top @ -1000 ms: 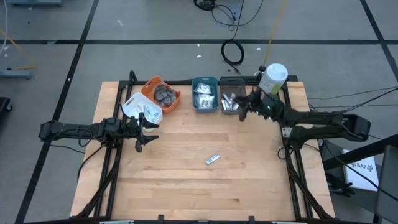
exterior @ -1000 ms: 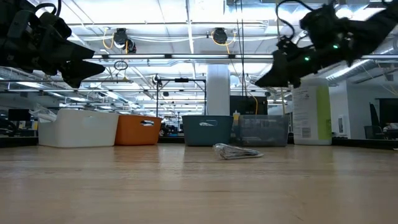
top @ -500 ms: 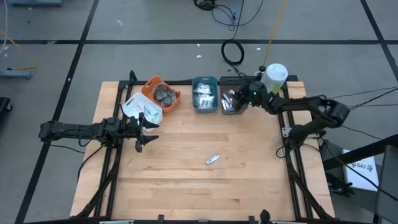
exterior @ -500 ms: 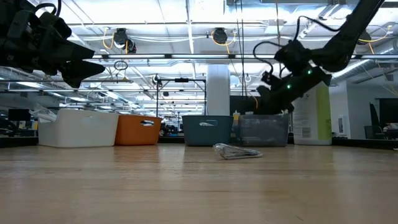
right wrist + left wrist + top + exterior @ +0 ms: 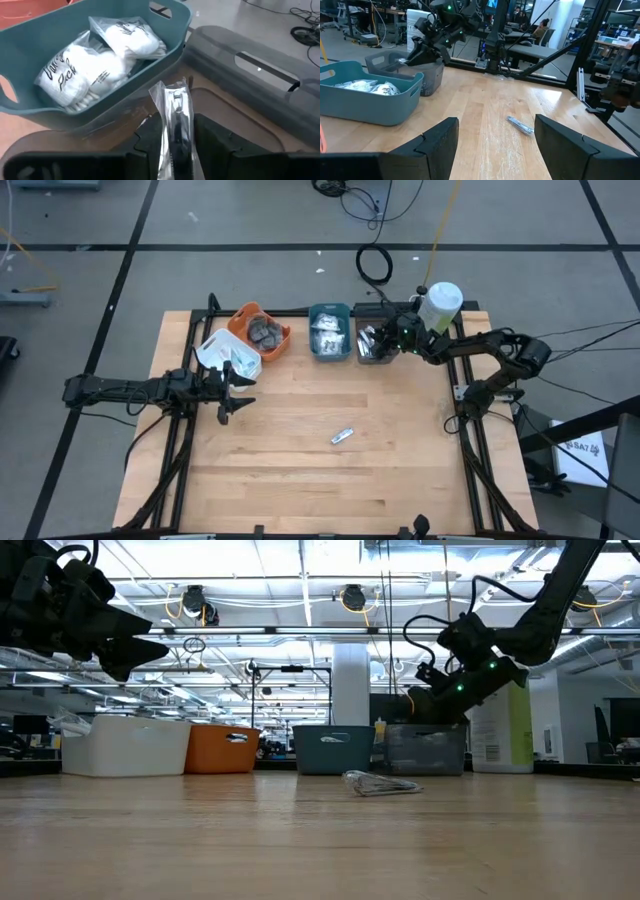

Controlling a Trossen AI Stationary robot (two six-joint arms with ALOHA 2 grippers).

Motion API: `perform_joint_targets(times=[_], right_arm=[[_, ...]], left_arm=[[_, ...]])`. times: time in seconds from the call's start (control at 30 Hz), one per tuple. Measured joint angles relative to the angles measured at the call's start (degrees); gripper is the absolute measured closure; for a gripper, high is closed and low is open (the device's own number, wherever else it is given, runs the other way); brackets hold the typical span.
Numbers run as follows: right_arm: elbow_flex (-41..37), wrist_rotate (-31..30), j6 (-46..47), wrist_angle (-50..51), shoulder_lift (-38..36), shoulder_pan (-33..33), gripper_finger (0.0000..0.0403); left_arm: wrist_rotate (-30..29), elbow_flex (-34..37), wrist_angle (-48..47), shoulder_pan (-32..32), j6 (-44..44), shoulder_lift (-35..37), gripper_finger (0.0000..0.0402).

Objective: Pick & Place Travel size toiletries
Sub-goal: Put the silver nail cutter into the black bin

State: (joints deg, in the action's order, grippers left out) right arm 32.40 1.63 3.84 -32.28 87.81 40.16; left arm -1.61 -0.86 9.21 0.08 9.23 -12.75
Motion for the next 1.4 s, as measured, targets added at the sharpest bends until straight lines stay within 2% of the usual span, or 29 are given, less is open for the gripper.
perform_joint_targets(times=[0.43, 0.7, 0.83, 0.97, 1.07, 1.17, 1.4], right_arm=[[0.0, 1.0, 0.2, -3.2, -0.1, -0.4, 0.0234], [0.0, 14.6, 0.3, -11.0, -5.1, -6.3, 0.0231], [0.0, 23.6, 0.3, -11.2, -7.4, -13.2, 0.0237], [0.0, 27.0, 0.2, -9.8, -7.6, -22.6, 0.024], [0.0, 25.8, -0.3, -6.7, -7.1, -30.1, 0.024], [-0.2, 21.6, -0.4, -4.7, -5.0, -37.6, 0.024], [-0.3, 6.8, -2.2, -6.4, 2.3, -50.1, 0.0241]], left_arm=[[0.0, 0.0, 0.0, 0.0, 0.0, 0.0, 0.0146], [0.0, 0.0, 0.0, 0.0, 0.0, 0.0, 0.0146], [0.0, 0.0, 0.0, 0.0, 0.0, 0.0, 0.0147], [0.0, 0.0, 0.0, 0.0, 0.0, 0.0, 0.0146], [0.0, 0.0, 0.0, 0.0, 0.0, 0.0, 0.0146], [0.0, 0.0, 0.0, 0.0, 0.0, 0.0, 0.0147], [0.0, 0.0, 0.0, 0.0, 0.0, 0.0, 0.0146]])
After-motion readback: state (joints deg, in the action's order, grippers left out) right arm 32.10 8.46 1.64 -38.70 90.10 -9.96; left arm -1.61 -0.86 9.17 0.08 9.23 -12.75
